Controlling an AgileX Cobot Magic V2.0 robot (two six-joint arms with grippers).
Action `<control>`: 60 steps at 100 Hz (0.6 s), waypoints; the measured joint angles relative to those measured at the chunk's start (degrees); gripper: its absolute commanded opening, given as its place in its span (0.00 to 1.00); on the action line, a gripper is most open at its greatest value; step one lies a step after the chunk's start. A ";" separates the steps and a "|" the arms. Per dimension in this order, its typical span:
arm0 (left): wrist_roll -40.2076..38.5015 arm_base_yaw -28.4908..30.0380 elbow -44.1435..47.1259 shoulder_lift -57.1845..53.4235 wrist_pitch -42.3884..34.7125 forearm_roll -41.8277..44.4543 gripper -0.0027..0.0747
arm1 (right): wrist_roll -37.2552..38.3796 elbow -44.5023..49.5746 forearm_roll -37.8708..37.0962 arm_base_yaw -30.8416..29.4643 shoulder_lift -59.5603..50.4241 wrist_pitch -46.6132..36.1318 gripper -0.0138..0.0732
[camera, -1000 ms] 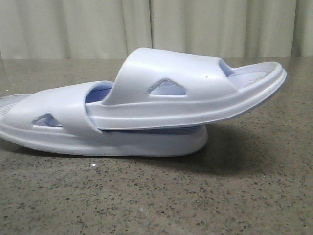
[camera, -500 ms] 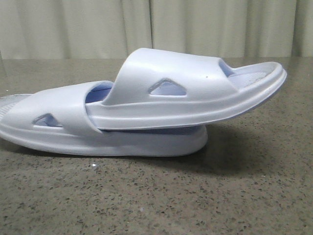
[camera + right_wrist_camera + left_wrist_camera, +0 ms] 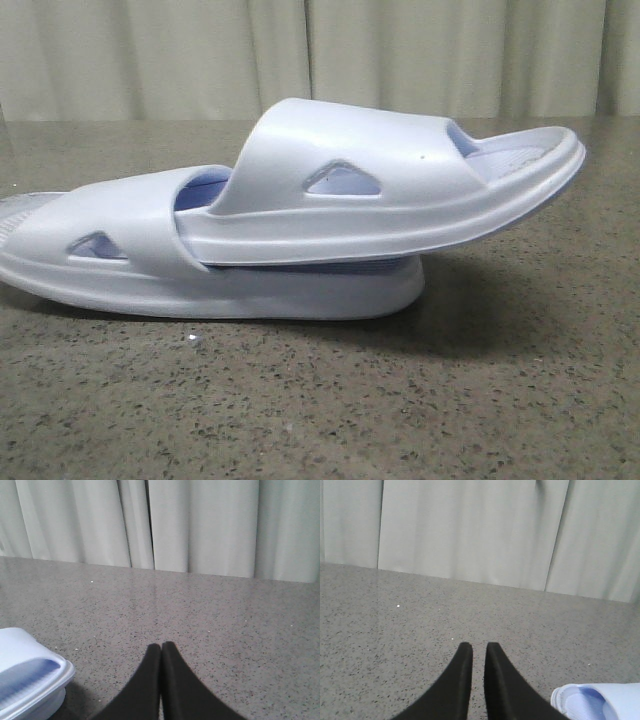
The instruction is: Insert blue slippers together front up
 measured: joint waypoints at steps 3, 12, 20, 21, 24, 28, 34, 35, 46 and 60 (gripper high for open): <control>0.00 0.00 0.22 0.00 -0.79 0.13 0.06 | 0.00 0.00 0.00 0.00 0.00 0.00 0.04; -0.17 0.00 0.74 -0.64 -2.52 3.68 0.06 | 0.00 0.00 0.00 0.00 0.00 0.00 0.04; -3.61 -0.49 1.15 -1.75 -2.84 11.92 0.06 | 0.00 0.00 0.00 0.00 0.00 0.00 0.04; -4.17 -0.71 1.26 -1.98 -2.84 12.89 0.06 | 0.00 0.00 0.00 0.00 0.00 0.00 0.04; -6.99 -0.95 1.36 -2.48 -2.84 18.13 0.06 | 0.00 0.00 0.00 0.00 0.00 0.00 0.04; -12.50 -1.43 1.63 -3.30 -2.71 25.18 0.06 | 0.00 0.00 0.00 0.00 0.00 0.00 0.04; -23.46 -1.77 2.09 -4.52 -1.99 35.96 0.06 | 0.00 0.00 0.00 0.00 0.00 0.00 0.04; -24.77 -1.92 2.22 -4.86 -1.88 37.42 0.06 | 0.00 0.00 0.00 0.00 0.00 0.00 0.04; -46.39 -2.12 3.74 -7.57 -0.27 59.40 0.06 | 0.00 0.00 0.00 0.00 0.00 0.00 0.04; -62.21 -2.12 7.03 -10.05 0.12 74.88 0.06 | 0.00 0.00 0.00 0.00 0.00 0.00 0.04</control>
